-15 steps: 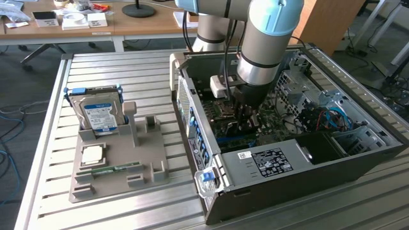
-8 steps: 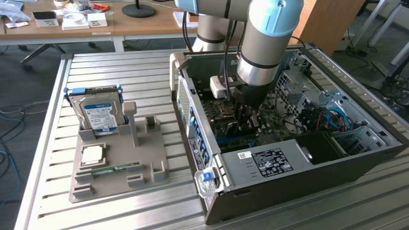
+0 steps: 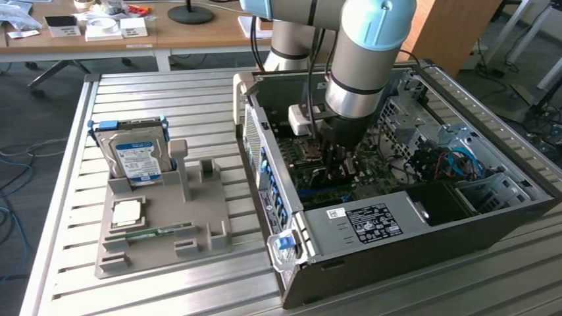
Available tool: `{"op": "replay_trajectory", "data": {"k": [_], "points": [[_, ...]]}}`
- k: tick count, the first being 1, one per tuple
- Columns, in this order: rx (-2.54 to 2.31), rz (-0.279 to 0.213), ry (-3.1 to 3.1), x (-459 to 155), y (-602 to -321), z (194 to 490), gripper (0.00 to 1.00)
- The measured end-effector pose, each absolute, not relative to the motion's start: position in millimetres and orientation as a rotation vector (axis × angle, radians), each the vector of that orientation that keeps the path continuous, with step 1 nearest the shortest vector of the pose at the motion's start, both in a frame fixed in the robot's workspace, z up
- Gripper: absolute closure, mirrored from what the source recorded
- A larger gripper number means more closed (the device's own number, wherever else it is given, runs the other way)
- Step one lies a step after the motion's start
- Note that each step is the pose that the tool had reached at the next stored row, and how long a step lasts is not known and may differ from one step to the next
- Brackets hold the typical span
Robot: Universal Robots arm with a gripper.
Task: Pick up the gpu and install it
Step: 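Insert the gpu into the slot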
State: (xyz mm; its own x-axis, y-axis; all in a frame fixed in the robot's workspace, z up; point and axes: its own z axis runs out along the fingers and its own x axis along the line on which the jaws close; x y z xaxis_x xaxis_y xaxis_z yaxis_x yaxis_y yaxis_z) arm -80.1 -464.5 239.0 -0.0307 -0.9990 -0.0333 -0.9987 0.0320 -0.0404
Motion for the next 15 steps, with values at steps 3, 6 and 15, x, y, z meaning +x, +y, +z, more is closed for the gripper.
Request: {"op": "replay_trajectory", "data": {"k": [3,6,15], "points": [[-2.150,-0.009,2.218,-80.3,-464.5,238.9,0.73],[-2.148,-0.008,2.217,-81.4,-464.4,238.3,0.73],[-2.149,-0.009,2.218,-82.0,-464.5,237.8,0.73]]}}
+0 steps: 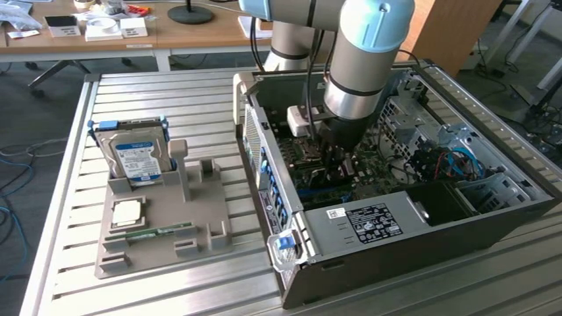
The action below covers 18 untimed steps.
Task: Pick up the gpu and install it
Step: 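Insert the gpu into the slot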
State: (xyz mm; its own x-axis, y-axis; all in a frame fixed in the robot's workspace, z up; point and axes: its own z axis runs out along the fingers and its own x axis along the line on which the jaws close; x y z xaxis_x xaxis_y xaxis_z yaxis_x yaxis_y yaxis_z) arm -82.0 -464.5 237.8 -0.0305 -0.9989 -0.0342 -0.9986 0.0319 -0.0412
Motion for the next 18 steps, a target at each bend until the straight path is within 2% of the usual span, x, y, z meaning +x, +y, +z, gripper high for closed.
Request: {"op": "replay_trajectory", "data": {"k": [18], "points": [[-2.149,-0.009,2.218,-82.3,-464.5,236.0,0.73]]}}
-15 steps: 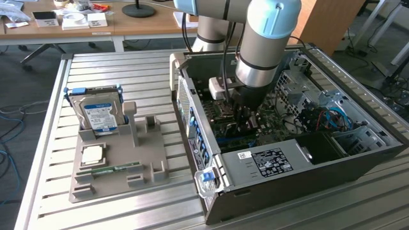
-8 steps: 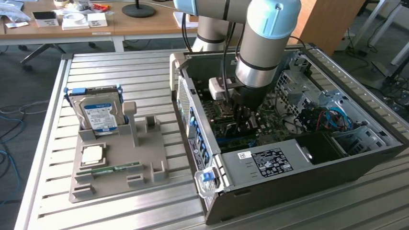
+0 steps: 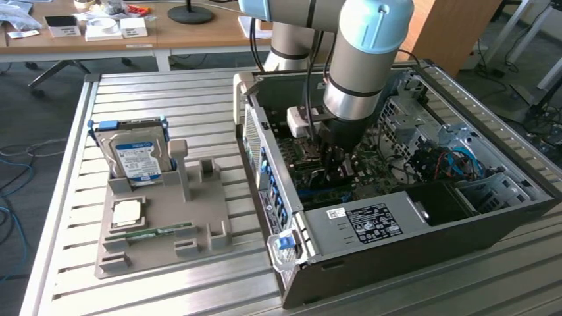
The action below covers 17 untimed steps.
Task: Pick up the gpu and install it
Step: 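Insert the gpu into the slot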
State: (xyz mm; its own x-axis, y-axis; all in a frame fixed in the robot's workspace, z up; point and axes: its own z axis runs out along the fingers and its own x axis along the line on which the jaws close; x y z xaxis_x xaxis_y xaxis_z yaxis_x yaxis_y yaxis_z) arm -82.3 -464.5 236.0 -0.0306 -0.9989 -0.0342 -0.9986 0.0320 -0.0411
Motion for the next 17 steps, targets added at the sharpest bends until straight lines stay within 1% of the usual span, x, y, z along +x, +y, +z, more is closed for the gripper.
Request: {"op": "replay_trajectory", "data": {"k": [5,6,7,8,17], "points": [[-2.149,-0.008,2.218,-82.4,-464.4,235.6,0.72],[-2.149,-0.009,2.218,-82.3,-464.4,235.7,0.67],[-2.149,-0.009,2.218,-82.3,-464.4,235.8,0.67],[-2.149,-0.009,2.218,-82.3,-464.5,235.9,0.60],[-2.149,-0.009,2.218,-82.2,-463.0,238.6,0.60]]}}
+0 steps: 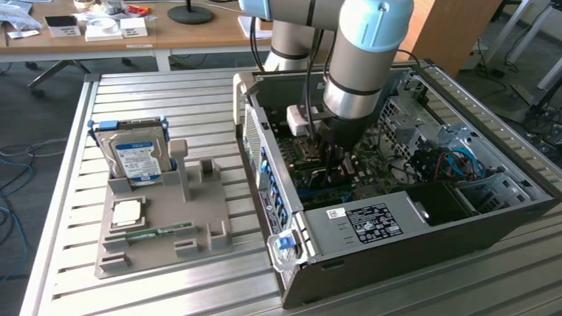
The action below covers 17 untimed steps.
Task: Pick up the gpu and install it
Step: 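Insert the gpu into the slot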
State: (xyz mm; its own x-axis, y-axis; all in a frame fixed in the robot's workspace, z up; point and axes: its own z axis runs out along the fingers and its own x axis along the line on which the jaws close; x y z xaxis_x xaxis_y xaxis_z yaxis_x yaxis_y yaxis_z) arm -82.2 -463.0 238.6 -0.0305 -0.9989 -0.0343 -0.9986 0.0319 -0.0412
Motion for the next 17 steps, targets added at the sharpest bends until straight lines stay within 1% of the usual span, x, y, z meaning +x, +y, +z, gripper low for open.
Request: {"op": "replay_trajectory", "data": {"k": [13,14,16,17], "points": [[-2.149,-0.009,2.218,-82.3,-462.9,242.1,0.60],[-2.149,-0.009,2.218,-82.3,-462.9,242.1,0.61],[-2.150,-0.010,2.218,-82.3,-463.1,242.3,0.73],[-2.150,-0.009,2.218,-82.3,-463.0,242.3,0.73]]}}
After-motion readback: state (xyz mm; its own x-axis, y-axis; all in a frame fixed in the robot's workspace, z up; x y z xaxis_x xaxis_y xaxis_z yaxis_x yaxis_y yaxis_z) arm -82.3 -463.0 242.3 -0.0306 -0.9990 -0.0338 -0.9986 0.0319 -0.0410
